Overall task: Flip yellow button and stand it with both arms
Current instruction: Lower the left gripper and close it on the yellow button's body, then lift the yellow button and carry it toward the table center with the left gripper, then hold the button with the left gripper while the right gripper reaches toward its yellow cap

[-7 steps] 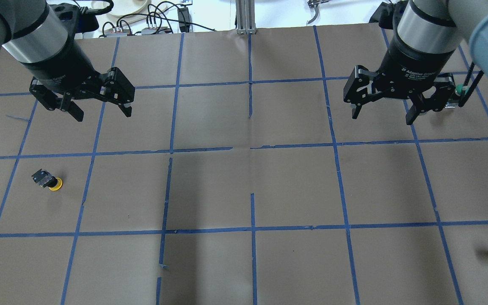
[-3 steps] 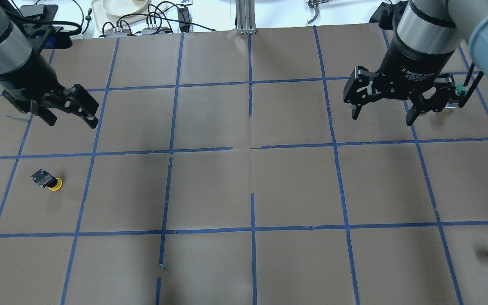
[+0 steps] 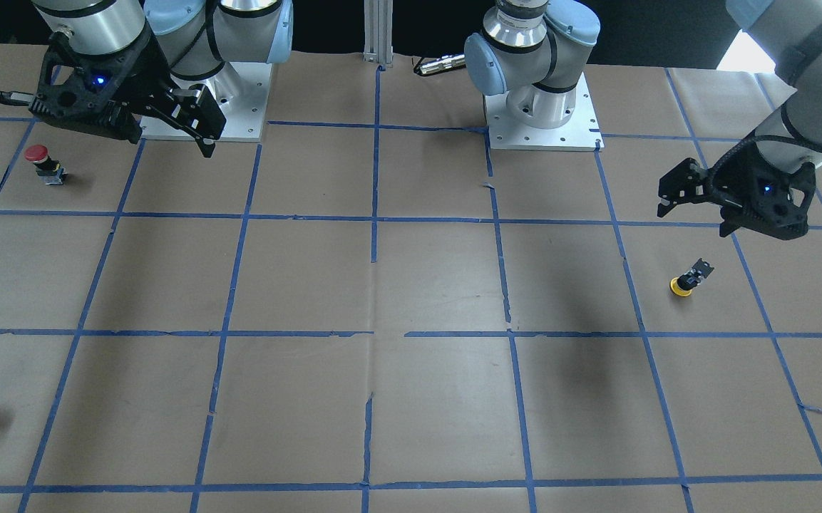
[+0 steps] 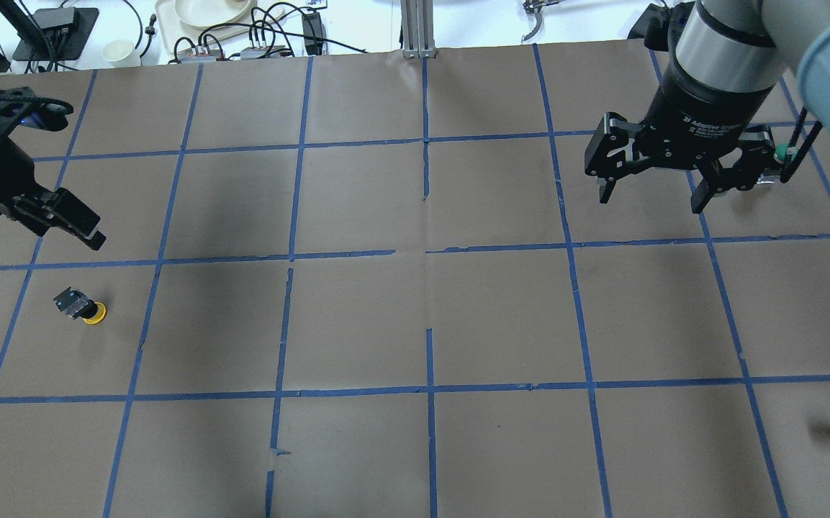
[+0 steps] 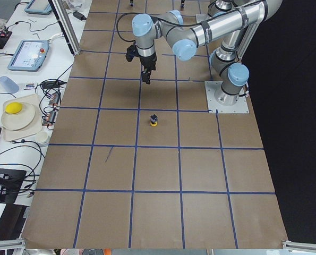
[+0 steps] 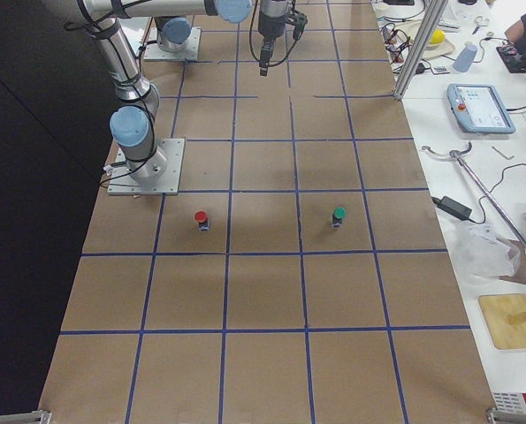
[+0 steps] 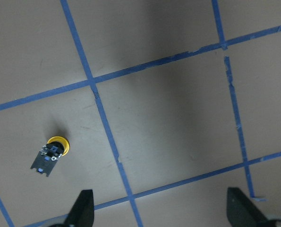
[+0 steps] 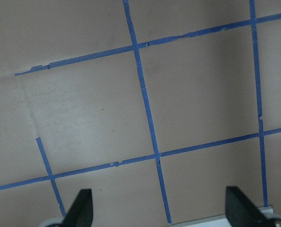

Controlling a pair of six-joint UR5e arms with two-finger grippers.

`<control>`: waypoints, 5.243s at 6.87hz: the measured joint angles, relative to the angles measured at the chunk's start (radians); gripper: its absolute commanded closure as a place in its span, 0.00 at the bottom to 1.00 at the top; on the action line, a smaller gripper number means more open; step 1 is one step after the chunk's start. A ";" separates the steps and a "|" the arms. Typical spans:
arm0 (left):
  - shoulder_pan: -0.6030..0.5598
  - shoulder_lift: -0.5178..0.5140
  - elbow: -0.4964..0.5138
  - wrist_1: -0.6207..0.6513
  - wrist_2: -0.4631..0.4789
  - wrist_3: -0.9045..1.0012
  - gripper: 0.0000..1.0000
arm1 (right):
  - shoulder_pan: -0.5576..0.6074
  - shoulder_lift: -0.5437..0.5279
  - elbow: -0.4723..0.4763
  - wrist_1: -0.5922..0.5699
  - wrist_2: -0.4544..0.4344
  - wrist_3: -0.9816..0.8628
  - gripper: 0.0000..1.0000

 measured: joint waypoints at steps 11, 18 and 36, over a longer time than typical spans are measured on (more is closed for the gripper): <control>0.206 -0.196 -0.261 0.532 0.010 0.666 0.82 | 0.002 -0.007 0.002 0.005 0.002 0.000 0.00; -0.089 0.067 -0.209 0.075 -0.362 0.224 0.82 | 0.002 -0.008 0.003 0.007 -0.002 -0.003 0.00; -0.384 0.142 -0.272 0.012 -1.577 -0.586 0.82 | -0.007 0.004 -0.013 0.018 0.258 0.072 0.00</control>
